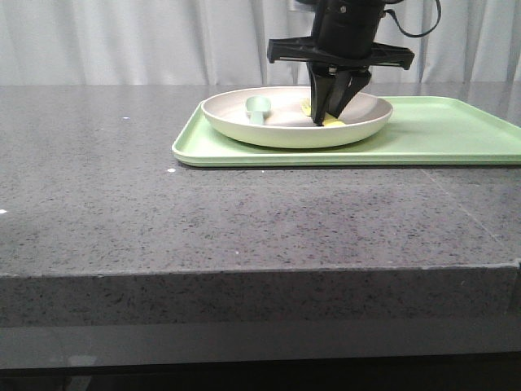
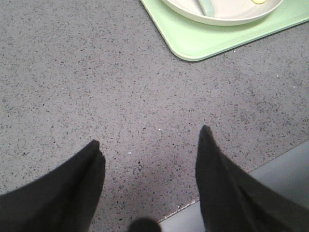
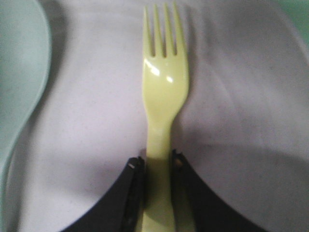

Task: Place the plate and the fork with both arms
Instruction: 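Lift the fork out of the plate with the right gripper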

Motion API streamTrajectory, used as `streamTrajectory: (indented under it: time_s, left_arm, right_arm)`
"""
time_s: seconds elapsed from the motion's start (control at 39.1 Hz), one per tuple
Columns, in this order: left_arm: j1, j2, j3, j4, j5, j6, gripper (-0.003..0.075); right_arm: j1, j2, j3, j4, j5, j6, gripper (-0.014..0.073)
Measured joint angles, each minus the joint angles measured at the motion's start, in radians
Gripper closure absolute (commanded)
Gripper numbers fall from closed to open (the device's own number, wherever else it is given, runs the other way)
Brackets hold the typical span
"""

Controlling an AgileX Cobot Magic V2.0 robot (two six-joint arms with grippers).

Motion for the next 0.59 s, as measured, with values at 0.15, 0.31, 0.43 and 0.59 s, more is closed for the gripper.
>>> streamTrajectory:
  time_s: [0.15,0.31,0.43,0.59]
  left_arm:
    - [0.0,0.0,0.0,0.0,0.0,0.0,0.0308]
    - [0.0,0.0,0.0,0.0,0.0,0.0,0.0308]
    - [0.0,0.0,0.0,0.0,0.0,0.0,0.0308]
    - [0.0,0.0,0.0,0.004,0.002,0.0,0.0309]
  right_arm:
    - [0.0,-0.023,0.0,0.0,0.044,0.0,0.0589]
    - [0.0,-0.087,0.002,0.0,0.067,0.0,0.0589]
    - [-0.011,-0.158,0.002,0.0,0.075,0.0,0.0589]
    - [-0.05,-0.234,0.002,0.0,0.079,-0.004,0.0589]
